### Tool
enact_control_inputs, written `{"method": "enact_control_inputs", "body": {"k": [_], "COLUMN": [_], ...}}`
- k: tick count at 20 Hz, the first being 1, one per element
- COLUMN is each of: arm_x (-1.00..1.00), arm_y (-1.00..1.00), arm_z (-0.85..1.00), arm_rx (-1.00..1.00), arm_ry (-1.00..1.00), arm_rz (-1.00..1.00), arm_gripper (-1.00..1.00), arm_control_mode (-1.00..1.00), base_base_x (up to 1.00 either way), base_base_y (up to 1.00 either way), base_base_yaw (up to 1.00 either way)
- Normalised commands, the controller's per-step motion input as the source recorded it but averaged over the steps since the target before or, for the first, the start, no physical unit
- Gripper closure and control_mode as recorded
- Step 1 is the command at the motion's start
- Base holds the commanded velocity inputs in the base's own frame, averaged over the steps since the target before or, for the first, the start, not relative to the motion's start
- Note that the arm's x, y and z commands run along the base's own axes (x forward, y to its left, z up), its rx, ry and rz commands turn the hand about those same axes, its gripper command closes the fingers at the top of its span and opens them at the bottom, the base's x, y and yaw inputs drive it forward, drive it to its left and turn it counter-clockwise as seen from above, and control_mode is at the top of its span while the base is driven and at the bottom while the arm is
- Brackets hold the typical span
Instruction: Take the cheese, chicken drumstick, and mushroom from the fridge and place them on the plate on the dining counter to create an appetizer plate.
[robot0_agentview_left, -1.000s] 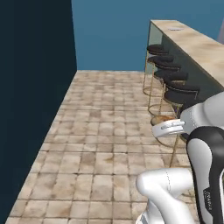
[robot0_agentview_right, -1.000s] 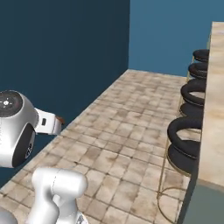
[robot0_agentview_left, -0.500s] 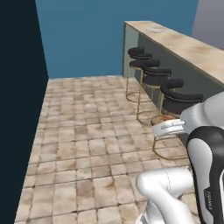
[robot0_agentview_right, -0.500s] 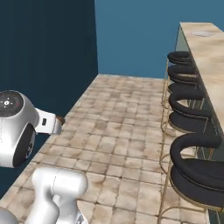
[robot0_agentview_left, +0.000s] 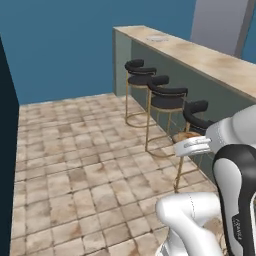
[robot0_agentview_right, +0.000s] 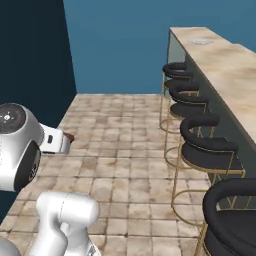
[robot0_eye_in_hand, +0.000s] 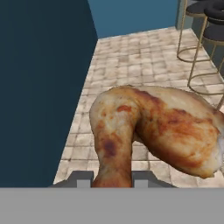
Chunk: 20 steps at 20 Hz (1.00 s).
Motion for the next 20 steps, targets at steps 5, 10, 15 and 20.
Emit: {"method": "enact_control_inputs", "body": {"k": [5, 10, 15, 20], "arm_x": [0.00, 0.00, 0.00, 0.00], "arm_y": [0.00, 0.00, 0.00, 0.00], "arm_z": [0.00, 0.00, 0.00, 0.00], "arm_rx": [0.00, 0.00, 0.00, 0.00], "arm_ry": [0.00, 0.00, 0.00, 0.00], "arm_rz": [0.00, 0.00, 0.00, 0.00], "arm_gripper": [1.00, 1.00, 1.00, 1.00], "arm_control_mode": [1.00, 1.00, 1.00, 1.00], "base_base_x": [1.00, 1.00, 1.00, 1.00], "base_base_y": [0.52, 0.64, 0.67, 0.78], "base_base_yaw": [-0.37, -0.38, -0.42, -0.47]}}
